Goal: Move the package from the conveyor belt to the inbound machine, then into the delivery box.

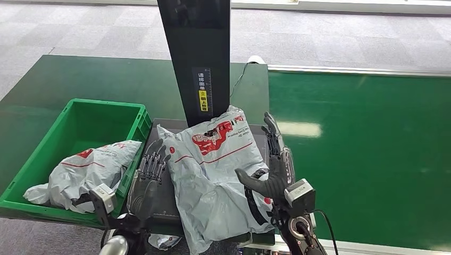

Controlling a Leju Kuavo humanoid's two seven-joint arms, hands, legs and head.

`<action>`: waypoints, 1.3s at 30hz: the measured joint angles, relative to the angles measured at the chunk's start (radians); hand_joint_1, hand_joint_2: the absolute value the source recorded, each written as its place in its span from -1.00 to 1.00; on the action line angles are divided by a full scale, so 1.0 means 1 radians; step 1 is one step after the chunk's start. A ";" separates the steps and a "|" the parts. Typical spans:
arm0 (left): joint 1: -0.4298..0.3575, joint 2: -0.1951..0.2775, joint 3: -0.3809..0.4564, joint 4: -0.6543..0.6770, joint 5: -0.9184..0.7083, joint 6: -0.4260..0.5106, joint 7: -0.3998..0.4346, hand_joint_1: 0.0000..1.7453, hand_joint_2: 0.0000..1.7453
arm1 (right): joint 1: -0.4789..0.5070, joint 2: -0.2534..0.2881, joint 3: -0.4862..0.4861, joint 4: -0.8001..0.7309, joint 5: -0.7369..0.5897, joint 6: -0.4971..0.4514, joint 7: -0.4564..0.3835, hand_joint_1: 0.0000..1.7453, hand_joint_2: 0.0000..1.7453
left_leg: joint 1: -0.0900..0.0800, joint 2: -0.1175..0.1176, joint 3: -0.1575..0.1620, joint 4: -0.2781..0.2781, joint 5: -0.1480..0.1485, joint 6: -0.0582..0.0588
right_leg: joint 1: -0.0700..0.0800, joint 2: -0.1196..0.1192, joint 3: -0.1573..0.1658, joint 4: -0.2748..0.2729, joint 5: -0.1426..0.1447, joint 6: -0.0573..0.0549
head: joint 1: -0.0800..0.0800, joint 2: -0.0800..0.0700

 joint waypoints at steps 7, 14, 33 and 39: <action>0.005 -0.007 0.001 -0.007 0.000 -0.002 0.000 -1.00 1.00 | 0.022 0.013 -0.023 -0.032 0.000 0.000 0.000 -1.00 1.00 | 0.000 0.000 0.000 0.000 0.000 0.000 | 0.000 0.000 0.000 0.000 0.000 0.000 | 0.000 0.000; 0.024 -0.015 -0.009 -0.044 -0.064 -0.024 -0.069 -1.00 1.00 | 0.077 0.028 -0.042 -0.079 0.046 -0.013 0.010 -1.00 1.00 | 0.000 0.000 0.000 0.000 0.000 0.000 | 0.000 0.000 0.000 0.000 0.000 0.000 | 0.000 0.000; -0.071 -0.008 -0.328 0.047 -1.040 0.221 0.176 -1.00 1.00 | 0.128 0.082 -0.171 -0.144 0.160 0.011 0.070 -1.00 1.00 | 0.000 0.000 0.000 0.000 0.000 0.000 | 0.000 0.000 0.000 0.000 0.000 0.000 | 0.000 0.000; -0.127 -0.014 -0.364 0.136 -1.138 0.150 0.220 -1.00 1.00 | 0.127 0.109 -0.242 -0.153 0.218 0.007 0.071 -1.00 1.00 | 0.000 0.000 0.000 0.001 0.000 0.000 | -0.001 0.000 0.000 0.000 0.000 0.000 | 0.000 0.000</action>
